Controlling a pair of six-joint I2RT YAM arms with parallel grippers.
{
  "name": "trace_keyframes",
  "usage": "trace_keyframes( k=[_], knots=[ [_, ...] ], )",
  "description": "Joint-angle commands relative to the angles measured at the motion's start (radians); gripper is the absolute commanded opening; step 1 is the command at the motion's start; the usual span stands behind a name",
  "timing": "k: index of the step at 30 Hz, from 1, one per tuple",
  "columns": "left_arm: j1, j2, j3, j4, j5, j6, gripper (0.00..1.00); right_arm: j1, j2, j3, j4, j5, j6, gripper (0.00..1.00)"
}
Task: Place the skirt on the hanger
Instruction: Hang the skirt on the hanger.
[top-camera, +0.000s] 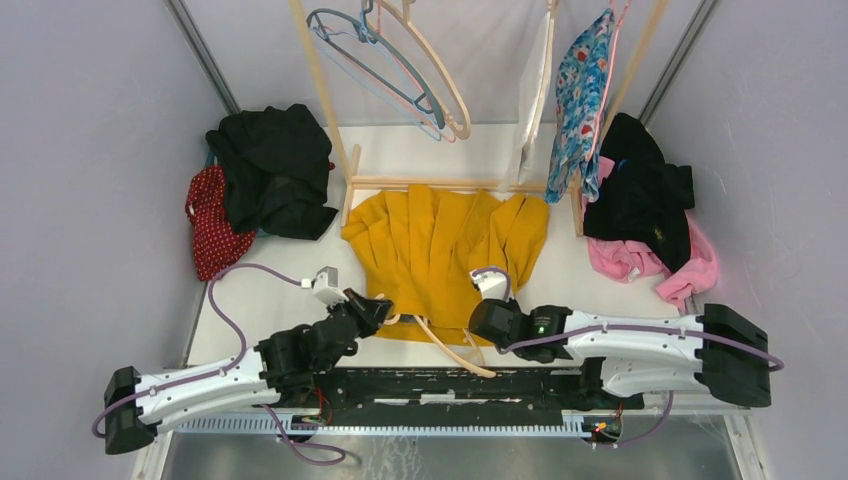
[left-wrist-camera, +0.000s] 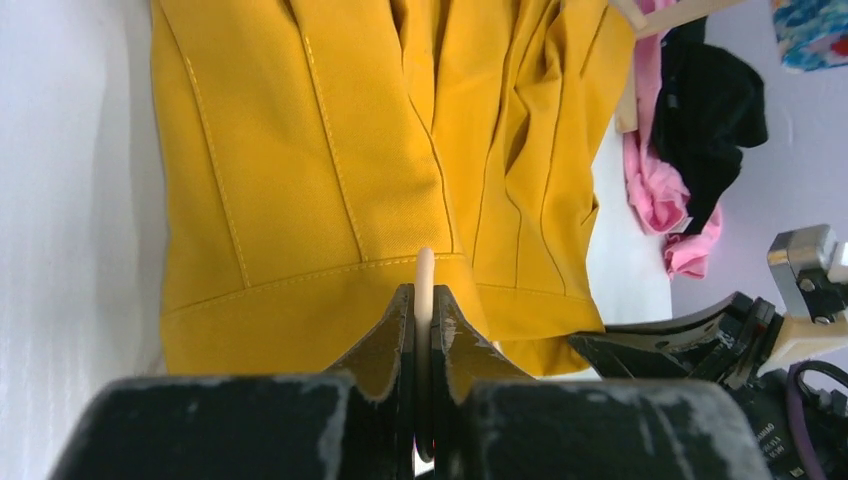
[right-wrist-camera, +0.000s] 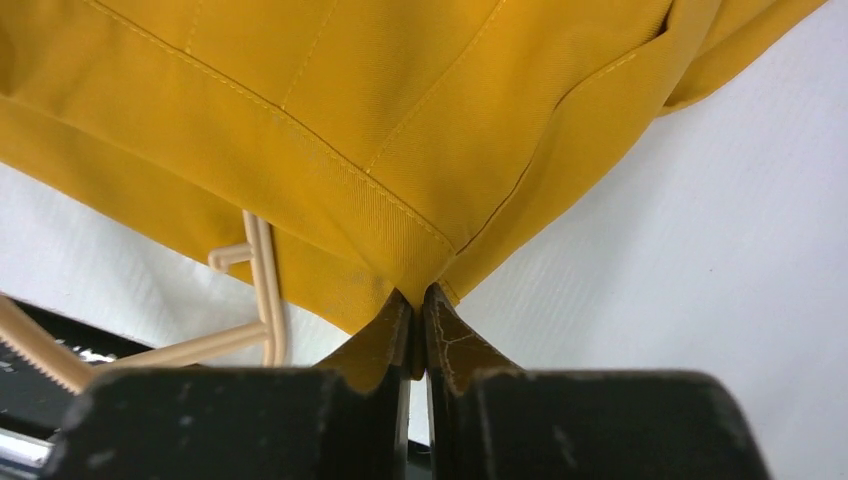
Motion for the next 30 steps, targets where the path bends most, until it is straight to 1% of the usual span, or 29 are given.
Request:
trace_keyframes(
  k=[1, 4, 5, 11, 15, 23, 25, 30],
  knots=[
    [0.002, -0.013, -0.050, 0.213, -0.171, 0.163, 0.03, 0.022, -0.106, -0.024, -0.008, 0.031, 0.078, 0.07],
    [0.002, -0.012, -0.083, 0.342, -0.181, 0.210, 0.03, 0.038, -0.143, -0.024, -0.046, 0.034, 0.094, 0.02],
    [0.002, -0.011, -0.086, 0.389, -0.186, 0.224, 0.03, 0.041, -0.146, -0.023, -0.051, 0.032, 0.097, 0.01],
    [0.002, -0.009, -0.094, 0.534, -0.227, 0.295, 0.03, 0.078, -0.128, -0.028, -0.042, 0.009, 0.123, 0.01],
    [0.002, -0.036, -0.104, 0.588, -0.251, 0.337, 0.03, 0.104, -0.116, -0.029, -0.042, 0.013, 0.141, 0.01],
    [0.002, -0.112, -0.174, 0.650, -0.333, 0.339, 0.03, 0.144, -0.154, -0.028, -0.049, 0.009, 0.162, 0.01],
    [0.003, -0.107, -0.172, 0.663, -0.351, 0.341, 0.03, 0.157, -0.154, -0.022, -0.052, 0.012, 0.168, 0.01],
    [0.003, -0.051, -0.163, 0.754, -0.362, 0.359, 0.03, 0.184, -0.121, -0.010, -0.026, 0.004, 0.167, 0.01]
  ],
)
